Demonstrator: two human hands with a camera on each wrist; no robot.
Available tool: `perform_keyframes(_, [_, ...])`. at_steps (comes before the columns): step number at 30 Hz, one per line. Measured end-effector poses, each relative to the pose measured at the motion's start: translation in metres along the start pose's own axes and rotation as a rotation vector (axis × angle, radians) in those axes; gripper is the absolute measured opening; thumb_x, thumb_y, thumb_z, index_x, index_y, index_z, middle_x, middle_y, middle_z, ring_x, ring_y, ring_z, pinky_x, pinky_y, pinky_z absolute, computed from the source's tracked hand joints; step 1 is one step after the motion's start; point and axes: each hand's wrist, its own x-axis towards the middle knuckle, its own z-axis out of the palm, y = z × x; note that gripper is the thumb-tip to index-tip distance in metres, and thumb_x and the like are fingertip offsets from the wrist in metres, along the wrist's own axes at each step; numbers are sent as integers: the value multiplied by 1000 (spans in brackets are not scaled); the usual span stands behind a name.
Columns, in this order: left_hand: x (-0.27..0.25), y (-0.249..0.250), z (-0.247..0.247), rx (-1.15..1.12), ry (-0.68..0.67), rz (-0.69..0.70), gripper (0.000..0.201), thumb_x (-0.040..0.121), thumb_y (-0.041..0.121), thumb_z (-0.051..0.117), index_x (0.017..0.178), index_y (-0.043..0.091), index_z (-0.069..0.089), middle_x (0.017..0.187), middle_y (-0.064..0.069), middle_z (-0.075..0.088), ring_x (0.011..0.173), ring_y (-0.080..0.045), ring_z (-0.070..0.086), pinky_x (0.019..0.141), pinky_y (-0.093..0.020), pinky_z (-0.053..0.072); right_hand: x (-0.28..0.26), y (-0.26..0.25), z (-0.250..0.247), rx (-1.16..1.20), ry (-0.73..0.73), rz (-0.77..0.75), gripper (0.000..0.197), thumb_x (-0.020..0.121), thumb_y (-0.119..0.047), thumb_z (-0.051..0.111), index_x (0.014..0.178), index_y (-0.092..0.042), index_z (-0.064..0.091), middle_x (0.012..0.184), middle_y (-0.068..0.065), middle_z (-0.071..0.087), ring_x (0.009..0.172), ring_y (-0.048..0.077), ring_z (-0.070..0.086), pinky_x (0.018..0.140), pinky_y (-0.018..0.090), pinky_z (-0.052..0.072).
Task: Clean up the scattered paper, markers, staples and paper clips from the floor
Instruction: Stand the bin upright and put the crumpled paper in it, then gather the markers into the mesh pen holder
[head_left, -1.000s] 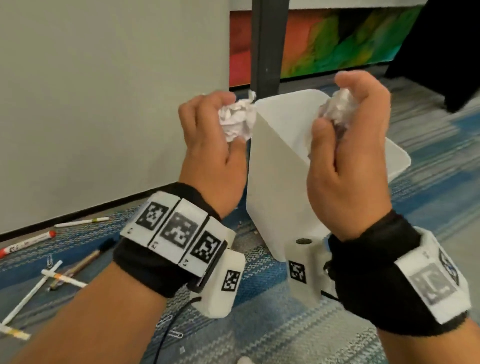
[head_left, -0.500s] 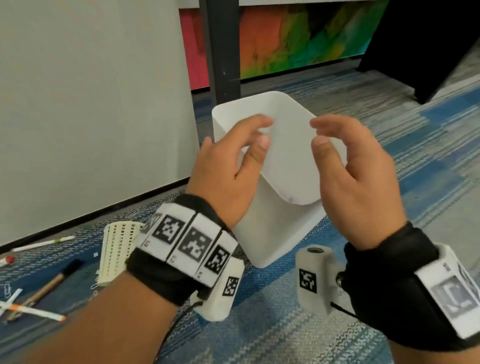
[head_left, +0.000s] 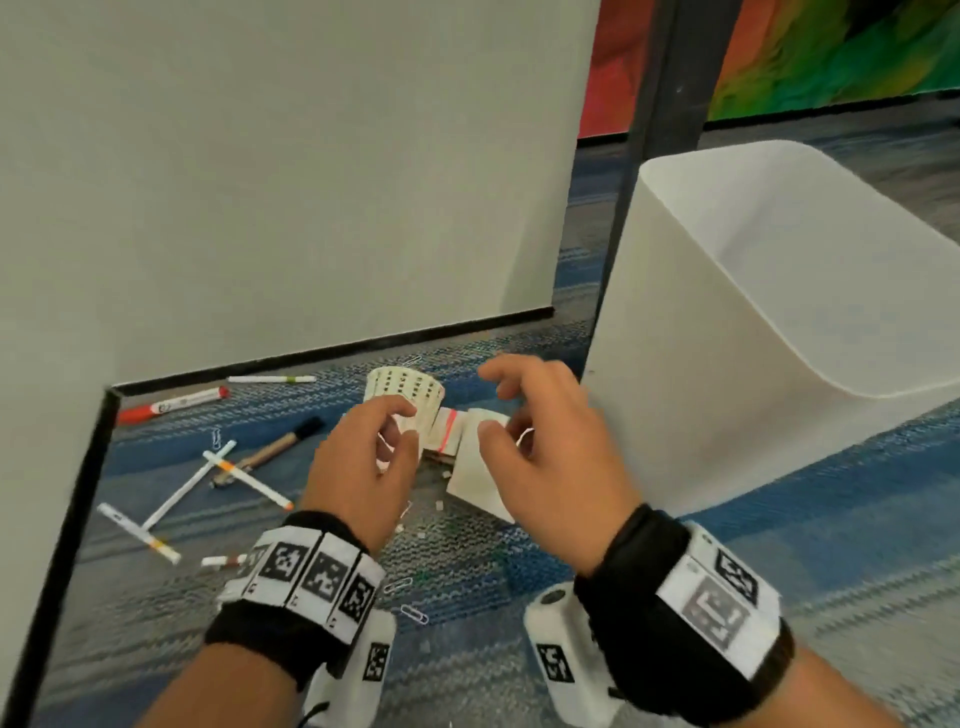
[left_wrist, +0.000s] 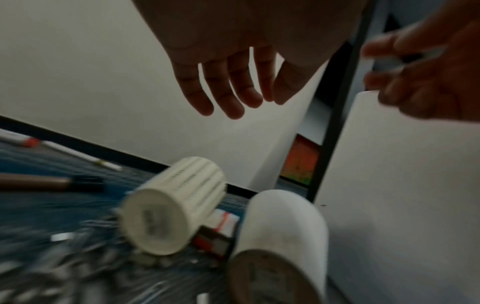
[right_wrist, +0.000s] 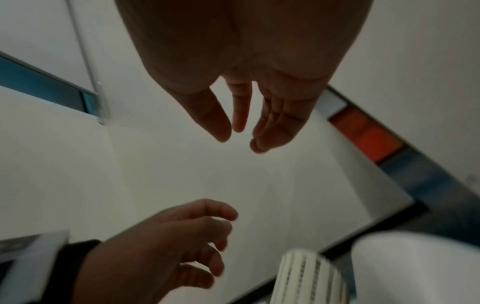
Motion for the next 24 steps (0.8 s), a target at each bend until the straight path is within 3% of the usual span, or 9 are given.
perform_keyframes(3, [-17, -36, -24, 51, 32, -120, 22, 87, 14, 55, 108, 21, 53, 87, 0, 52, 73, -3, 49, 69, -25, 36, 14, 13, 43, 36, -170, 209, 40, 86, -15, 56, 122, -26, 43, 110, -3, 43, 76, 5, 56, 74, 18, 41])
perform_keyframes(5, [-31, -61, -39, 47, 41, -213, 27, 87, 16, 55, 113, 21, 50, 94, 1, 49, 75, -3, 49, 70, -25, 38, 28, 17, 73, -10, -257, 297, 49, 85, -19, 57, 130, -24, 37, 124, 6, 40, 96, 21, 57, 88, 28, 43])
perform_keyframes(8, [-55, -93, -54, 51, 20, -360, 40, 84, 17, 59, 121, 24, 45, 105, 0, 44, 83, -13, 52, 73, -31, 43, 60, 27, 113, -113, -284, 383, 69, 85, -26, 58, 144, -25, 22, 141, 13, 27, 120, 33, 47, 103, 33, 36])
perform_keyframes(11, [-82, -117, -68, 72, 1, -412, 52, 81, 14, 65, 127, 21, 42, 111, 0, 42, 89, -18, 51, 79, -29, 42, 96, 44, 142, -214, -273, 521, 80, 87, -39, 57, 148, -30, 7, 152, 20, 14, 127, 41, 42, 107, 40, 35])
perform_keyframes(13, [-98, -132, -78, 51, 14, -438, 52, 82, 11, 64, 128, 17, 42, 114, -4, 44, 90, -17, 50, 79, -25, 39, 110, 59, 154, -316, -322, 566, 83, 87, -47, 56, 149, -31, 2, 153, 22, 17, 128, 42, 42, 105, 42, 37])
perform_keyframes(16, [-118, -151, -89, 15, 38, -516, 47, 85, 11, 59, 128, 17, 43, 117, -8, 47, 92, -18, 51, 79, -28, 43, 113, 73, 162, -358, -336, 531, 84, 84, -49, 60, 148, -27, 10, 144, 17, 42, 121, 38, 51, 100, 41, 44])
perform_keyframes(20, [-147, -163, -81, 64, -48, -545, 49, 87, 19, 58, 132, 22, 38, 116, -2, 43, 96, -14, 51, 83, -28, 44, 107, 66, 156, -178, -288, 541, 77, 76, -36, 75, 137, -19, 32, 131, 10, 54, 111, 30, 57, 86, 35, 46])
perform_keyframes(22, [-157, -165, -74, 49, -102, -543, 59, 85, 25, 59, 136, 27, 29, 129, -3, 38, 116, -19, 47, 98, -36, 43, 96, 58, 151, -240, -293, 388, 60, 73, -35, 77, 120, -16, 45, 122, 10, 56, 103, 26, 57, 81, 29, 44])
perform_keyframes(24, [-160, -166, -72, 40, -119, -537, 72, 82, 33, 63, 140, 29, 20, 139, 0, 30, 125, -20, 40, 103, -39, 40, 77, 48, 149, -258, -298, 152, 37, 71, -34, 77, 93, -16, 52, 112, 8, 52, 94, 21, 54, 75, 14, 41])
